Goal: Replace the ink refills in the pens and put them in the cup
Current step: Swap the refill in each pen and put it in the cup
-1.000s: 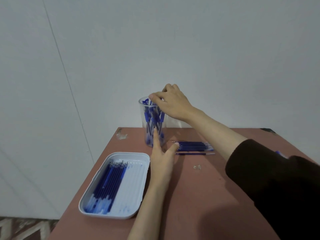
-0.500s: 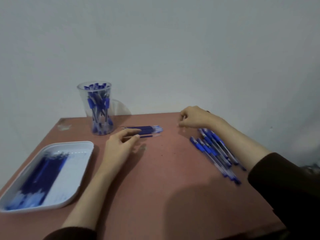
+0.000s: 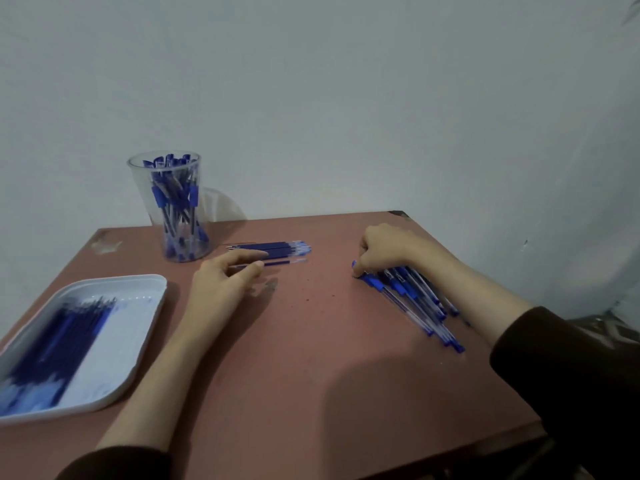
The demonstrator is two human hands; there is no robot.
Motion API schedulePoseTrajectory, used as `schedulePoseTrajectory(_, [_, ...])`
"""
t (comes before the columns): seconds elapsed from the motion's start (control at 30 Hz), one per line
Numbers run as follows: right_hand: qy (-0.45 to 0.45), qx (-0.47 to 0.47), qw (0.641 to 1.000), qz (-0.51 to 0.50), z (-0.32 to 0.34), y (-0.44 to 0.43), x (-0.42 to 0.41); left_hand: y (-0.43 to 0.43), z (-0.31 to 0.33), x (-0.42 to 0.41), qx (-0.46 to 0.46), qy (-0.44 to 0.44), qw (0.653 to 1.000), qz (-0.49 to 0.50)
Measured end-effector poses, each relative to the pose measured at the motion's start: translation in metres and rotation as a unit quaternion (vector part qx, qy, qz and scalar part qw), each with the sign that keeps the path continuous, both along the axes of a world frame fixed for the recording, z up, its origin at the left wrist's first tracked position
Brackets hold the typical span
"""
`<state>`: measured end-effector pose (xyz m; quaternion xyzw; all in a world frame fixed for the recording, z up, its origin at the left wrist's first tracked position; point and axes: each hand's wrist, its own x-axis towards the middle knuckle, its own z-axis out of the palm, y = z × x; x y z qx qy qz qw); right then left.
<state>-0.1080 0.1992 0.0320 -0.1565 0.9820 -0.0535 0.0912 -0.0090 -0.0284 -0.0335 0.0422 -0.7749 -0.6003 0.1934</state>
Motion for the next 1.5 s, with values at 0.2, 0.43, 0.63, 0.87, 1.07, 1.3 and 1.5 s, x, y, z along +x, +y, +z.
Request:
schedulePoseTrajectory(0.2, [0.01, -0.161, 0.984, 0.079, 0.009, -0.037, 0.01, 0.0, 0.002, -0.002, 0.032, 0.011, 0.999, 0.005])
schedulePoseTrajectory(0.43, [0.09, -0.288, 0.94, 0.16, -0.008, -0.088, 0.036, -0.004, 0.005, -0.002, 0.094, 0.045, 0.993, 0.054])
schedulePoseTrajectory(0.63, [0.15, -0.316, 0.917, 0.192, -0.038, -0.103, 0.047, -0.004, 0.008, 0.0, 0.127, 0.037, 0.989, 0.066])
schedulePoseTrajectory(0.87, [0.173, -0.288, 0.923, 0.188, -0.046, -0.099, 0.045, -0.004, 0.01, 0.002, 0.11, 0.033, 0.992, 0.061])
schedulePoseTrajectory(1.07, [0.194, -0.264, 0.93, 0.167, -0.044, -0.095, 0.047, -0.005, 0.009, 0.0, 0.113, 0.027, 0.991, 0.065])
schedulePoseTrajectory(1.3, [0.177, -0.215, 0.957, 0.082, -0.043, -0.081, 0.034, -0.011, 0.004, -0.002, 0.061, -0.014, 0.994, 0.085])
schedulePoseTrajectory(1.5, [0.177, -0.361, 0.909, 0.11, -0.042, -0.079, 0.035, -0.002, 0.009, 0.008, -0.108, -0.102, 0.982, -0.113])
